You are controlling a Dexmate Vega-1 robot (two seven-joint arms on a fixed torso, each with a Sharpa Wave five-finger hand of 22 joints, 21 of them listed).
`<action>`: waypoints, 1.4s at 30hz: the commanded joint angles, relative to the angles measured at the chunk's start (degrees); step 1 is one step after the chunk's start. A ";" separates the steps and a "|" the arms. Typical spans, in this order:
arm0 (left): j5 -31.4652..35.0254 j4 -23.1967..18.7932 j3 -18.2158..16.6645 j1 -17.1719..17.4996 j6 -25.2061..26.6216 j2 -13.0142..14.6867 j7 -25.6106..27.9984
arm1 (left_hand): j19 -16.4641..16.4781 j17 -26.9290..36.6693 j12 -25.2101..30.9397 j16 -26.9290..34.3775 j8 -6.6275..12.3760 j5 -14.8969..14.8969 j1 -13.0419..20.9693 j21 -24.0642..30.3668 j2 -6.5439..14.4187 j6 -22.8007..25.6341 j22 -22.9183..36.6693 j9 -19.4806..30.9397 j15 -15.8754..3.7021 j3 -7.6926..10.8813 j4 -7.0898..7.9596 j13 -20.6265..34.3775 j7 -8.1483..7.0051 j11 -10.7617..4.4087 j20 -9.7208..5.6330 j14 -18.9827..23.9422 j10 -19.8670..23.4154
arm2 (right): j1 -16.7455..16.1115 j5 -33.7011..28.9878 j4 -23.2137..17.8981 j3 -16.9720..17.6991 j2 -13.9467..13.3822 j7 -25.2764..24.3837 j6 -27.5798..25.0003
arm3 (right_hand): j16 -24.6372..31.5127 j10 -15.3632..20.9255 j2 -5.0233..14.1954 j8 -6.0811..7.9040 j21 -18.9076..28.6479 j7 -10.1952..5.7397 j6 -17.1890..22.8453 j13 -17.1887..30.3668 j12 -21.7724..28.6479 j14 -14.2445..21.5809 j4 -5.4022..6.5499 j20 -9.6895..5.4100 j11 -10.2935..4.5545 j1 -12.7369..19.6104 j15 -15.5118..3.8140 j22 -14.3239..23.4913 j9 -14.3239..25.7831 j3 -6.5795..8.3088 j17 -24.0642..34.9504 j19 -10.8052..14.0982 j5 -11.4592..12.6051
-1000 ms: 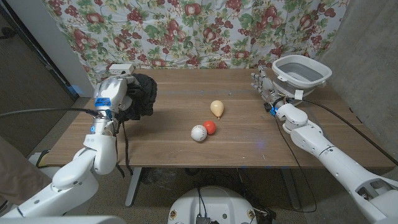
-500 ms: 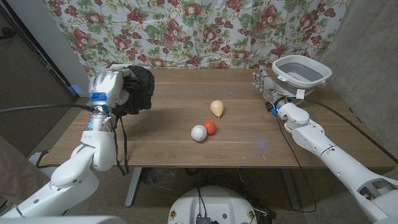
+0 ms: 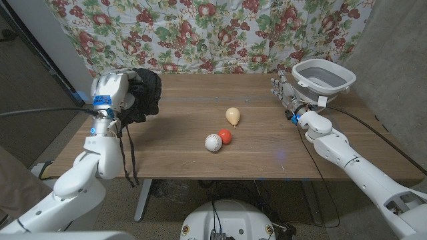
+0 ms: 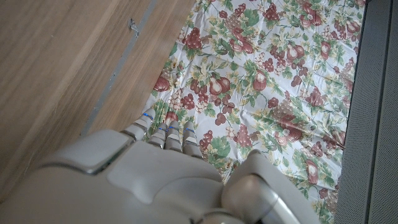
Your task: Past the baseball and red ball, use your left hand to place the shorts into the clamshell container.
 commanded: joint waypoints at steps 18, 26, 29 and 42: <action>-2.67 6.18 3.98 -8.17 -2.23 0.69 0.29 | 4.69 16.34 0.02 -0.34 0.34 0.47 0.39 12.14 -0.34 1.70 11.07 -0.07 -9.79 3.33 2.19 0.26 1.93 0.03 -13.83 6.28 0.19 | -0.85 0.17 -1.45 0.10 -0.57 -0.29 -0.30 | 0.15 0.10 0.04 0.04 -0.05 -0.07 0.39 0.19 0.28 0.18 0.02 0.07 -0.11 0.73 -0.08 0.34 0.12 0.29 0.13 0.18 -0.21; -2.86 6.28 3.52 -9.50 -2.72 1.66 0.94 | 4.79 16.41 -0.01 -0.47 0.32 0.49 0.26 12.04 -0.46 1.52 10.89 -0.10 -9.77 3.59 2.22 0.30 2.06 -0.06 -13.87 6.37 0.14 | -0.24 0.15 -0.40 -0.09 -0.10 0.07 0.02 | 0.15 0.11 0.04 0.04 -0.07 -0.02 0.43 0.19 0.27 0.18 0.00 0.10 0.04 0.75 -0.10 0.34 0.12 0.33 0.13 0.17 -0.27; -3.10 6.94 3.73 -10.28 -2.48 1.90 0.37 | 4.83 16.42 0.01 -0.50 0.34 0.49 0.23 12.07 -0.48 1.67 10.88 -0.18 -9.82 3.64 2.23 0.29 2.09 0.01 -13.86 6.42 0.23 | -0.01 0.25 -0.03 -0.14 0.08 0.29 0.09 | 0.15 0.09 0.03 0.04 -0.07 -0.06 0.42 0.19 0.26 0.18 0.00 0.12 -0.01 0.75 -0.10 0.34 0.12 0.34 0.13 0.16 -0.28; -4.19 11.45 7.43 -16.00 -3.35 2.69 -0.61 | 4.91 16.50 0.00 -0.66 0.43 0.49 0.09 12.04 -0.63 1.67 10.71 -0.17 -9.88 3.97 2.24 0.36 1.88 -0.07 -13.88 6.64 0.21 | 1.03 0.22 0.93 -0.38 0.42 0.75 -0.24 | 0.16 0.12 0.03 0.01 -0.09 -0.08 0.41 0.19 0.26 0.20 -0.02 0.11 0.10 0.77 -0.09 0.34 0.12 0.39 0.14 0.16 -0.37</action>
